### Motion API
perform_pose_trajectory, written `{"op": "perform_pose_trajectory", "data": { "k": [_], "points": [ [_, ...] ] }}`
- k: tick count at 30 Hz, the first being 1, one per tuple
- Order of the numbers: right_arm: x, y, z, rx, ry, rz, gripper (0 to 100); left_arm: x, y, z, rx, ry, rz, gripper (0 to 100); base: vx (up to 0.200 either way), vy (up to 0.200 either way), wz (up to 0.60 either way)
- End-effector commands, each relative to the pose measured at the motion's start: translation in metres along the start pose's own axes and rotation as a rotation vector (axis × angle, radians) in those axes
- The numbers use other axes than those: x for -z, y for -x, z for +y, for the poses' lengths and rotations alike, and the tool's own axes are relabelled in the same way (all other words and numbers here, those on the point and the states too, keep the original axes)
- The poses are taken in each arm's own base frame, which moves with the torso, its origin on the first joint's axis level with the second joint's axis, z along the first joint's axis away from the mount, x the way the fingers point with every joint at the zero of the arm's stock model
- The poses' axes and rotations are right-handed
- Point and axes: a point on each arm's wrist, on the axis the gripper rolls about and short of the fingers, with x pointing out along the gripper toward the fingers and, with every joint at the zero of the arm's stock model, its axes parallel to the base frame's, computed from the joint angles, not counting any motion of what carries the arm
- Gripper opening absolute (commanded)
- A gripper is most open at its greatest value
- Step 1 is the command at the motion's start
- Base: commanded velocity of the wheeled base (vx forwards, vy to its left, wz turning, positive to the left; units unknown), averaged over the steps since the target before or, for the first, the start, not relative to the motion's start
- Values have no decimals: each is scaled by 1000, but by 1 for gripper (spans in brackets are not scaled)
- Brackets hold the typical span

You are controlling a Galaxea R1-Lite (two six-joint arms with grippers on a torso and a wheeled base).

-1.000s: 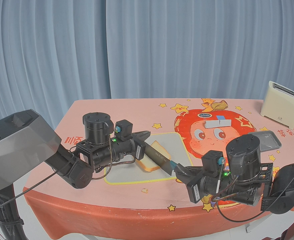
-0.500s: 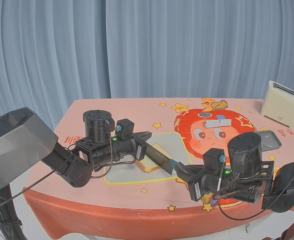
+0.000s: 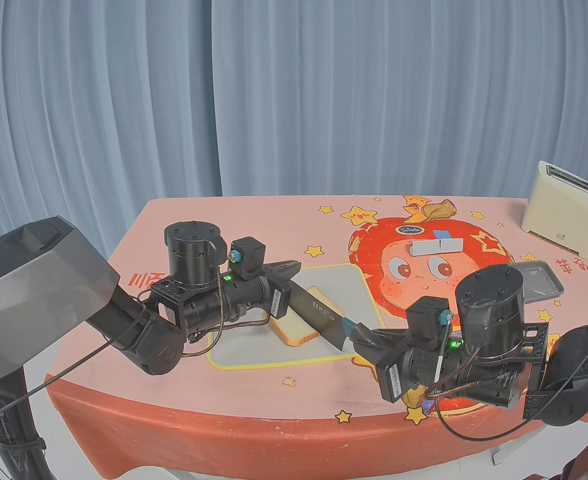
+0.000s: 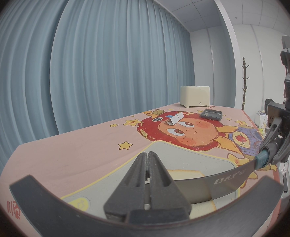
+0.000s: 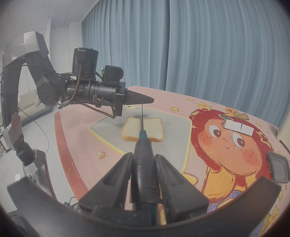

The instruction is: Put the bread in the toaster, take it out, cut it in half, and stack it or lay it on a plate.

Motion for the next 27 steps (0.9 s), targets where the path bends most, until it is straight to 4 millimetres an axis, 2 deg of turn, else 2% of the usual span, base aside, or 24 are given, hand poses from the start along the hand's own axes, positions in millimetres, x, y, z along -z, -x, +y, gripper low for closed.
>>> {"op": "perform_pose_trajectory", "data": {
  "k": [1,5,15,22,27],
  "points": [
    [3,0,1,-2,4,16,0,7,-3,-1,4,4,21,0,0,0,0],
    [2,0,1,-4,3,8,0,2,0,-2,4,1,9,0,0,0,0],
    [1,2,3,-13,8,-1,0,-27,19,-1,-9,-18,-66,0,0,0,0],
    [2,2,4,-16,13,3,0,-50,50,-1,-27,-33,-122,0,0,0,0],
    [4,3,12,-41,26,4,0,-58,70,1,-50,-36,-141,0,0,0,0]
  ]
}}
